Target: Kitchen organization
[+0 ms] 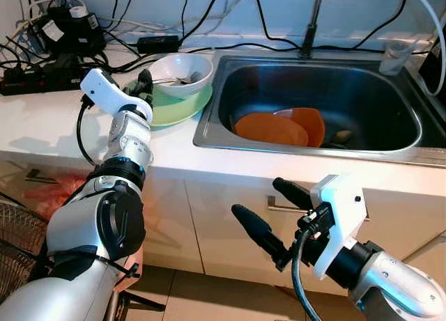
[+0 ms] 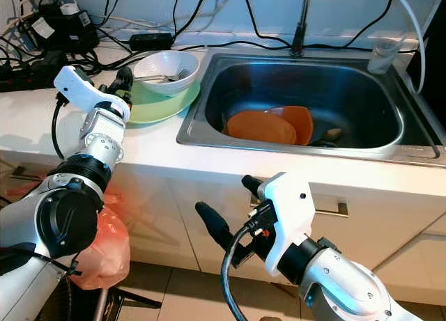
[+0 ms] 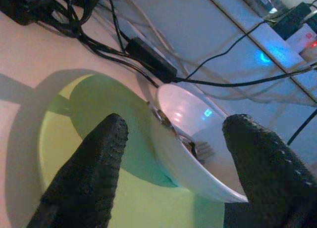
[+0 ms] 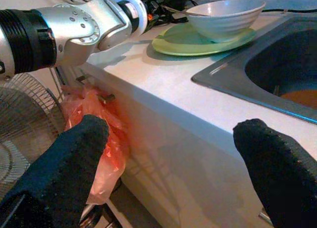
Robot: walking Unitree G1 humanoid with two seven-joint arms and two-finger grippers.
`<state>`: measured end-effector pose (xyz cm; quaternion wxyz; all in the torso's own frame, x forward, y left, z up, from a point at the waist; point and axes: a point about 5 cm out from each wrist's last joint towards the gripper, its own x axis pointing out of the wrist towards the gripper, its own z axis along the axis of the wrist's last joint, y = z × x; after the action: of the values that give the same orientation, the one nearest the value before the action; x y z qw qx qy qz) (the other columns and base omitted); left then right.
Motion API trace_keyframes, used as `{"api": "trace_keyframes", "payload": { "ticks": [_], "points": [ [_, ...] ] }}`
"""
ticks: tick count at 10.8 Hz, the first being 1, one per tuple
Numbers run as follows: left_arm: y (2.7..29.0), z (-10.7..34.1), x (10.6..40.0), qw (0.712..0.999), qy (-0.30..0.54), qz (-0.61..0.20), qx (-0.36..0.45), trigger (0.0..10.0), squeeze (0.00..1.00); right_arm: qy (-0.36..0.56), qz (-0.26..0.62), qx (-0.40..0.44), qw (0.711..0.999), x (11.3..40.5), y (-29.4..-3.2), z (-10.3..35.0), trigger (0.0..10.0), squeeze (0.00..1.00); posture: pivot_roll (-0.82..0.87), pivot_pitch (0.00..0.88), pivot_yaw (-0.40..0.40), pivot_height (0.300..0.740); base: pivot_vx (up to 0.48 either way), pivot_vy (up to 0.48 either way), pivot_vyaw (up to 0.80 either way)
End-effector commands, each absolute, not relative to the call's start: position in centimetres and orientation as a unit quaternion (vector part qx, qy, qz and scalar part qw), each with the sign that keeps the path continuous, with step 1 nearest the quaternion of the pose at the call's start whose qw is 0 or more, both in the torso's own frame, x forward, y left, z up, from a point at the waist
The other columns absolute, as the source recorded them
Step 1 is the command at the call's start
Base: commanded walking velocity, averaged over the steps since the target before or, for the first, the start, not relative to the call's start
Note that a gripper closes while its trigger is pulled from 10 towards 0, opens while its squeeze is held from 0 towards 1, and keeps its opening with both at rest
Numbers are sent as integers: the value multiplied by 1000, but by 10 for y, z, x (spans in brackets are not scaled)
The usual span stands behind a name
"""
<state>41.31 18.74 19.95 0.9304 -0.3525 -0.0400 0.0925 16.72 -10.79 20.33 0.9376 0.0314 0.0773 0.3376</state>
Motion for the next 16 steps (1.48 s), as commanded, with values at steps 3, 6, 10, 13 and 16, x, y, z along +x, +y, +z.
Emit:
{"api": "trace_keyframes", "payload": {
  "ticks": [3, 6, 10, 13, 16],
  "points": [
    [189, 206, 414, 930, -48, 93, -351, 0, 0, 73, 344, 30, 936, 163, -106, 207, 10000, 0, -451, 19, 58, 740, 0, 0, 0],
    [190, 207, 415, 931, -50, 93, -351, 0, 0, 72, 343, 30, 936, 164, -106, 207, 10000, 0, -451, 15, 61, 740, 0, 0, 0],
    [189, 207, 415, 932, -49, 91, -348, 0, 0, 72, 342, 31, 937, 164, -105, 207, 10000, 0, -452, 14, 68, 740, 0, 0, 0],
    [190, 207, 415, 933, -50, 91, -345, 0, 0, 71, 341, 31, 937, 164, -104, 208, 10000, 0, -446, 6, 71, 740, 0, 0, 0],
    [191, 208, 415, 933, -51, 90, -344, 0, 0, 70, 339, 32, 938, 165, -104, 207, 10000, 0, -447, 0, 76, 740, 0, 0, 0]
  ]
}}
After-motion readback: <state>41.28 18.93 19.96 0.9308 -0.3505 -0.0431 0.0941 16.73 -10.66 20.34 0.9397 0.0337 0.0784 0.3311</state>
